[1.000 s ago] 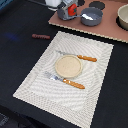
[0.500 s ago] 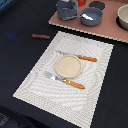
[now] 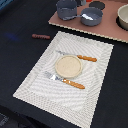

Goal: Place the fish, sausage, and tomato into the frying pan.

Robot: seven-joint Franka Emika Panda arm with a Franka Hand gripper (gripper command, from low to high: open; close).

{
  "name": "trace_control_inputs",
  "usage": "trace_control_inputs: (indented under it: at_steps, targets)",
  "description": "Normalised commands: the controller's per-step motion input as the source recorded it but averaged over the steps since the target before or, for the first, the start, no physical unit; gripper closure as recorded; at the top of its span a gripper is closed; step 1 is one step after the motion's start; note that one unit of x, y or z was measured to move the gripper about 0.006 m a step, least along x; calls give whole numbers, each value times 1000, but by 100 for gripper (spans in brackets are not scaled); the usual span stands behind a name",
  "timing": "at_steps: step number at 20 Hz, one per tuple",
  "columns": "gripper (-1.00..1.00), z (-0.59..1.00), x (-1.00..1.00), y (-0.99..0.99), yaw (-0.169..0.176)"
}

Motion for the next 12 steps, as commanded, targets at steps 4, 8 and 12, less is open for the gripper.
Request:
trace_control_inputs:
  at_steps: [4, 8, 12]
  targets:
    - [100, -2, 627, 722, -18]
    - [100, -11, 601, 696, -25]
    - [100, -14, 614, 599, -33]
